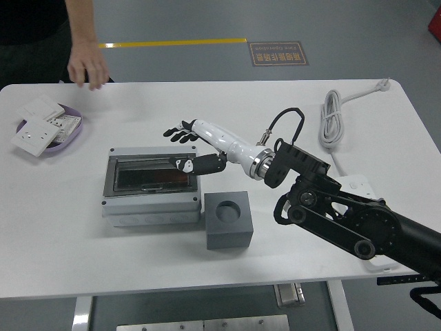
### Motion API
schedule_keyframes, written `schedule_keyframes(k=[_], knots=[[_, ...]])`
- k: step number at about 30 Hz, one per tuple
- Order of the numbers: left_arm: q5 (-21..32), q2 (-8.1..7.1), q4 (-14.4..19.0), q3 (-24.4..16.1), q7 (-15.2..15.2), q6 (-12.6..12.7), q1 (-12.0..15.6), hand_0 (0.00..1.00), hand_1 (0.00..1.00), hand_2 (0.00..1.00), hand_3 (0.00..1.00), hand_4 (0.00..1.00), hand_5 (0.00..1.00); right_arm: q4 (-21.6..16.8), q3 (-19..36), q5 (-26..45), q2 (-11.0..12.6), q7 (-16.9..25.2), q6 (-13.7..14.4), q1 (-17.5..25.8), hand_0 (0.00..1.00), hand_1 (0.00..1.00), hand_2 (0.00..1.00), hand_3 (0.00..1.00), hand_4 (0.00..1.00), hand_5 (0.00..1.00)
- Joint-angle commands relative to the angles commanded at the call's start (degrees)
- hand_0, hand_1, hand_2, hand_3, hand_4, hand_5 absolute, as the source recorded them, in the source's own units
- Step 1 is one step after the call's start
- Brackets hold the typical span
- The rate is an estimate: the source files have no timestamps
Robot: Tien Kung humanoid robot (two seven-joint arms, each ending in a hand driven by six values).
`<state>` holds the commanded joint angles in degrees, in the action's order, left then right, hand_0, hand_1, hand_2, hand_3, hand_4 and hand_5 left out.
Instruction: Pick up the cylinder from the cube,place it in the box,flap close box
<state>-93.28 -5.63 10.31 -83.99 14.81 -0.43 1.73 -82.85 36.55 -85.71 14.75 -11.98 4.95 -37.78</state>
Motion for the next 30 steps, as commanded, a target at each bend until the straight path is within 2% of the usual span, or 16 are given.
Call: schedule_keyframes(k=[5,13,20,30], knots=[[1.1,0.01,0.0,0.7,0.1,0.2,0.5,0.605,0.599,0.584,0.566,0.602,0.182,0.1,8.0,-0.8,2.3,1.0,0.5,5.5,0.794,0.713,0.760,0.781,0.635,0.288],[2.2,0.25,0.0,1.4,0.1,0.5,0.7,0.605,0.598,0.585,0.565,0.602,0.182,-0.1,20.2,-0.5,3.2,2.1,1.4,12.3,0.794,0.711,0.757,0.775,0.634,0.287],[2.2,0.30,0.0,1.3,0.1,0.4,0.6,0.605,0.598,0.585,0.564,0.602,0.182,-1.1,28.7,-0.3,3.5,2.3,0.9,13.8,0.794,0.708,0.750,0.759,0.623,0.292],[2.0,0.33,0.0,1.0,0.0,0.4,0.7,0.605,0.599,0.584,0.565,0.602,0.183,-1.6,32.9,1.8,3.3,2.4,-0.9,15.7,0.790,0.707,0.751,0.751,0.623,0.298]])
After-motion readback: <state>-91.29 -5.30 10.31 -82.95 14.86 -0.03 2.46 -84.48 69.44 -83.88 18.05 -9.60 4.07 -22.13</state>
